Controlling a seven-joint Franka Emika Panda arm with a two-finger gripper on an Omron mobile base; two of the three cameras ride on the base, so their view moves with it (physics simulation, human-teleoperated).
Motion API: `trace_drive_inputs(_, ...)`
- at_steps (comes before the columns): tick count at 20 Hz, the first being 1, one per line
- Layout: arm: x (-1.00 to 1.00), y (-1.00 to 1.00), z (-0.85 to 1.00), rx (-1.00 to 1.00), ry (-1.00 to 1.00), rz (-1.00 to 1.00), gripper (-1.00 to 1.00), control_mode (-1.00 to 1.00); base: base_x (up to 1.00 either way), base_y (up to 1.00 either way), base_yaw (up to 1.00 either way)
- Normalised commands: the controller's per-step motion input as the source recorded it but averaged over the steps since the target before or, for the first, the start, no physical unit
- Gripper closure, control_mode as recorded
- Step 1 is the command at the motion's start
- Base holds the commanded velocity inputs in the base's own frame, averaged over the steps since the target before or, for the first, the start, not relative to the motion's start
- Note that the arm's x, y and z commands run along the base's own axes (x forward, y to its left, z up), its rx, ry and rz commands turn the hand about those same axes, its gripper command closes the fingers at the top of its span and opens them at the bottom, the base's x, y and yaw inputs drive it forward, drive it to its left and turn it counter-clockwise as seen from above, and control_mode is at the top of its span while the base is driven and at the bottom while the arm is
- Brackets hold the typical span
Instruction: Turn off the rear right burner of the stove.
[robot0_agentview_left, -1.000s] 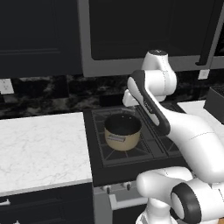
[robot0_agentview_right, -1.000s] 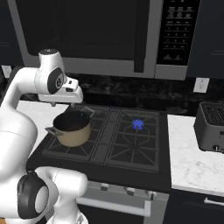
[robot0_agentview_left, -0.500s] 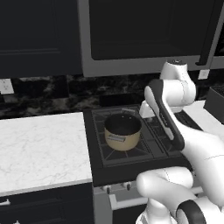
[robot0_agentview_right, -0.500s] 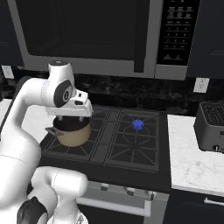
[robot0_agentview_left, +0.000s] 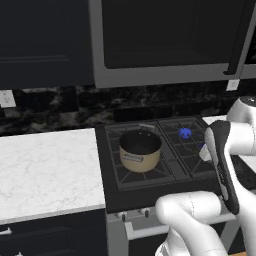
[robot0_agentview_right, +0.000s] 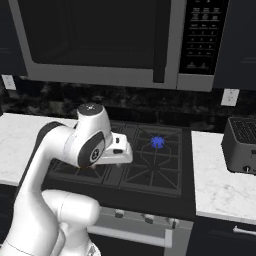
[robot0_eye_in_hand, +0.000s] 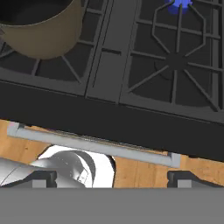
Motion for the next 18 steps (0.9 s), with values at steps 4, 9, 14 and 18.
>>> trace_drive_inputs(4, -0.67, -1.0, -0.44, -0.02, -0.11, 0.16, -1.0, -1.0, 0.0, 0.0, 0.0)
trace_drive_inputs(9, -0.69, -1.0, -0.47, -0.03, -0.22, 0.33, -1.0, -1.0, 0.0, 0.0, 0.0)
trace_drive_inputs(14, -0.5, -0.94, -0.22, -0.15, -0.58, 0.49, -1.0, -1.0, 0.0, 0.0, 0.0)
trace_drive_inputs(18, -0.05, -0.63, -0.5, -0.21, -0.51, 0.52, -1.0, -1.0, 0.0, 0.0, 0.0)
